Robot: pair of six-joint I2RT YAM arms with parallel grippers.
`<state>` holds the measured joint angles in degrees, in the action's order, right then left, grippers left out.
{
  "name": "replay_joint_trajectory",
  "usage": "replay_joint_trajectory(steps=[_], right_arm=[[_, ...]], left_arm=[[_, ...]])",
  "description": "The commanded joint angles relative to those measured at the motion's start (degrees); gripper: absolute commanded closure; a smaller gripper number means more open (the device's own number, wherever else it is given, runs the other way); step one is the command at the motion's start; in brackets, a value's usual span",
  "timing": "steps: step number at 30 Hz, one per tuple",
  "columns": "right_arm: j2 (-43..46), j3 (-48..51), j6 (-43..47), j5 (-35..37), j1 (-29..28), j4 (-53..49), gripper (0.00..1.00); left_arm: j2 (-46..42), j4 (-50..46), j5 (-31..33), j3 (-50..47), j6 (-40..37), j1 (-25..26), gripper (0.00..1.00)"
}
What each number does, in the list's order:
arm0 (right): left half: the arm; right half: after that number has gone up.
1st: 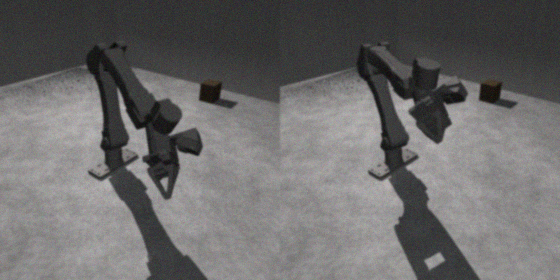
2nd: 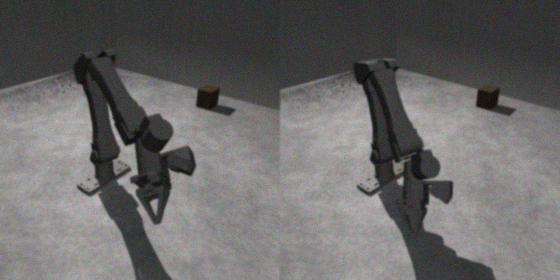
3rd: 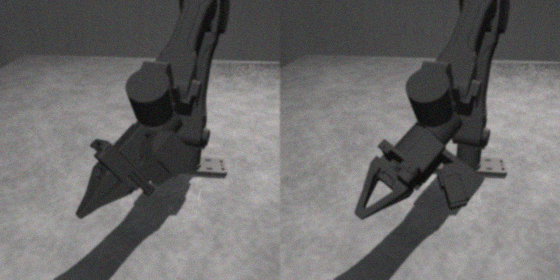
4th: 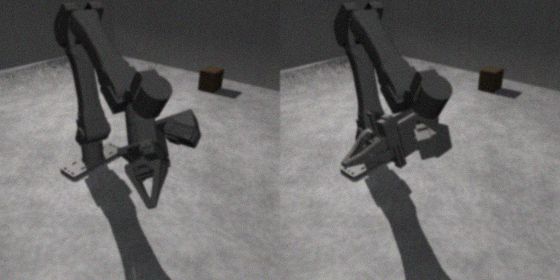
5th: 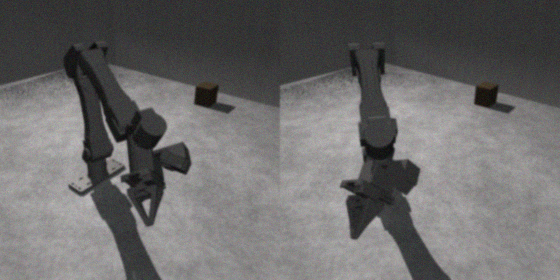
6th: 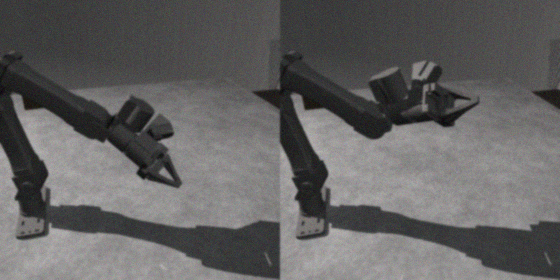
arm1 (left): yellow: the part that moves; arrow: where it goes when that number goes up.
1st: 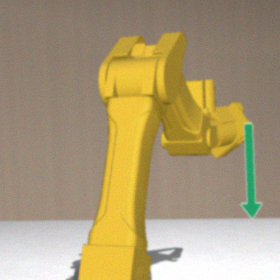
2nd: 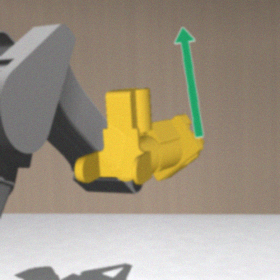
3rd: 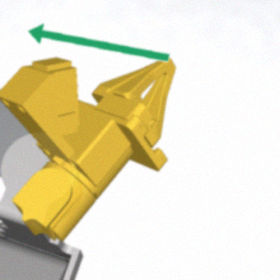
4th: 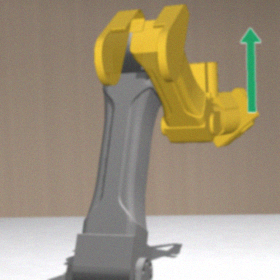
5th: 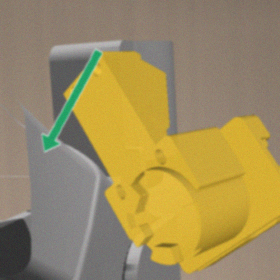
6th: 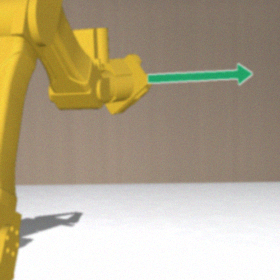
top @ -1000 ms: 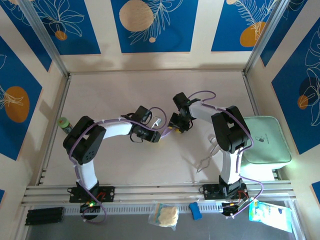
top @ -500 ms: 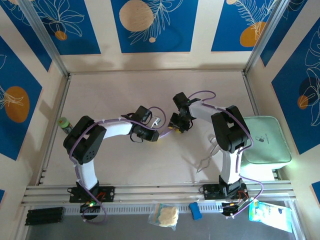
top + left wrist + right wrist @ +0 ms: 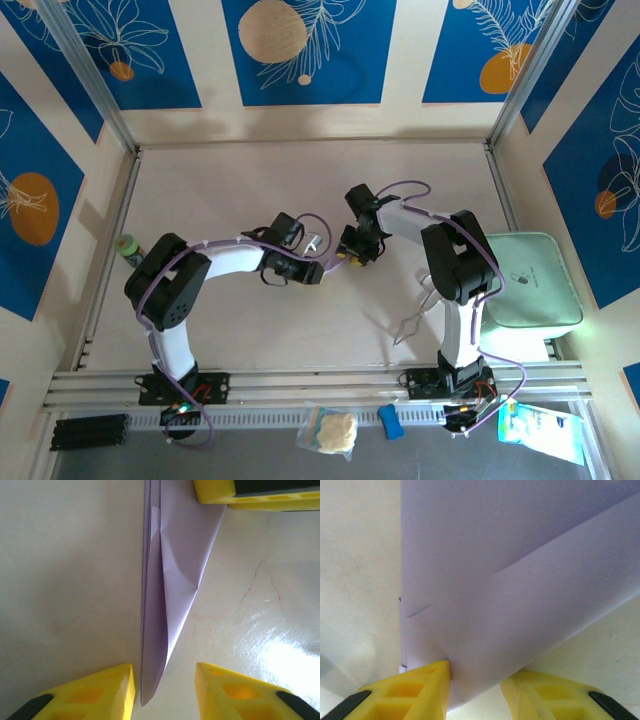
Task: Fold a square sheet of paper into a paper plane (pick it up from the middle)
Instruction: Fold the wing for the fifth time at the center of the table.
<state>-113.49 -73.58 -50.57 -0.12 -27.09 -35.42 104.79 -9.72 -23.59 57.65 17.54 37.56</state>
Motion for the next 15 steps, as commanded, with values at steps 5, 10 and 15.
replay_joint_trajectory(steps=[5, 10, 15], right_arm=[[-8.59, 3.25, 0.86, 7.08, 0.46, 2.53, 0.62], [-8.73, 3.05, 1.03, 7.1, 0.55, 2.48, 0.62], [-8.85, 2.85, 1.53, 6.67, 0.56, 2.83, 0.62]], left_arm=[[1.38, -2.23, 0.21, 0.42, -0.62, 1.09, 0.65], [0.79, -3.43, -1.1, -0.33, 1.19, 2.24, 0.69], [-0.2, -2.0, -2.31, -1.57, 4.01, 3.39, 0.72]])
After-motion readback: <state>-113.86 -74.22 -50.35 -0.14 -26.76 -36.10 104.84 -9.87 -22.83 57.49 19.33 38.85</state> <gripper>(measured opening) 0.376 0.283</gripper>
